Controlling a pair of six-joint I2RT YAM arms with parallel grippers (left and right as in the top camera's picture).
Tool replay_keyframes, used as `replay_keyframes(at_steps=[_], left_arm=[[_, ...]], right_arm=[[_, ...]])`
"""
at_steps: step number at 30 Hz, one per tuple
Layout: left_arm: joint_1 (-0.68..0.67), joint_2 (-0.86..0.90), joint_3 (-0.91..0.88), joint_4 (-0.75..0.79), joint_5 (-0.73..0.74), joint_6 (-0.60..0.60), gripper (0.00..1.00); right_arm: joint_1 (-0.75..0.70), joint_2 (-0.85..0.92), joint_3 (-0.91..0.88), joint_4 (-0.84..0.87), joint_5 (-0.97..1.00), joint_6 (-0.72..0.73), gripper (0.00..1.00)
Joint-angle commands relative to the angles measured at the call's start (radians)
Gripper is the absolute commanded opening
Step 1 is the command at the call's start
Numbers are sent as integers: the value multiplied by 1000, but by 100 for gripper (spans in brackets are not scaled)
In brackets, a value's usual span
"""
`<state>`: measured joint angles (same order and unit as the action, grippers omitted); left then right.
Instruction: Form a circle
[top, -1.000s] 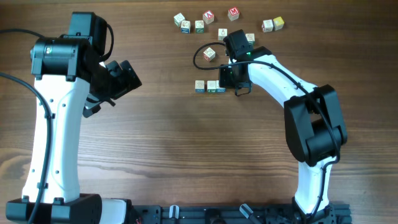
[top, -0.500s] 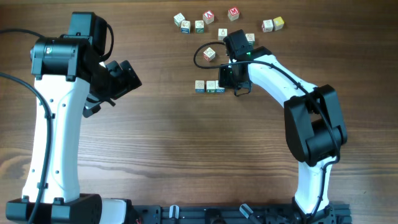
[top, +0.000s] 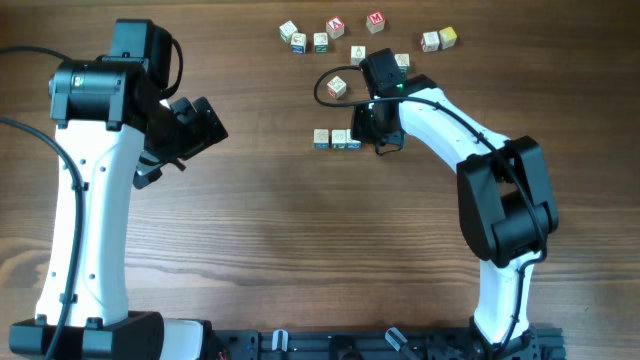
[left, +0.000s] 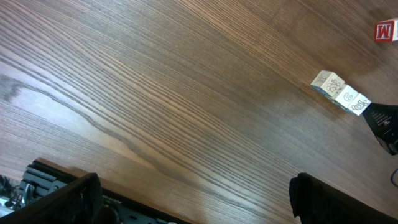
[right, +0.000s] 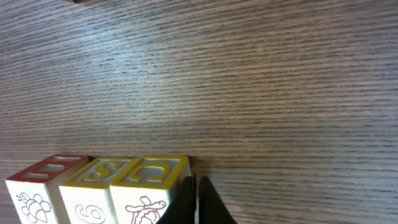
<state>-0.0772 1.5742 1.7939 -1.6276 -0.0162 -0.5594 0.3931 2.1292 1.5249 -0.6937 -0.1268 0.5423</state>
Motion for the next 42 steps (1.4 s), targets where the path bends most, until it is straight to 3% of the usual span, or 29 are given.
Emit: replay_keyframes(at_steps=[1,42], left_arm=[[1,-7,-3,0,5,-6,100],[1,-7,-3,0,5,-6,100]], right_arm=[[2,-26,-2,1,-31,6,5],[2,-26,-2,2,-49,9,5]])
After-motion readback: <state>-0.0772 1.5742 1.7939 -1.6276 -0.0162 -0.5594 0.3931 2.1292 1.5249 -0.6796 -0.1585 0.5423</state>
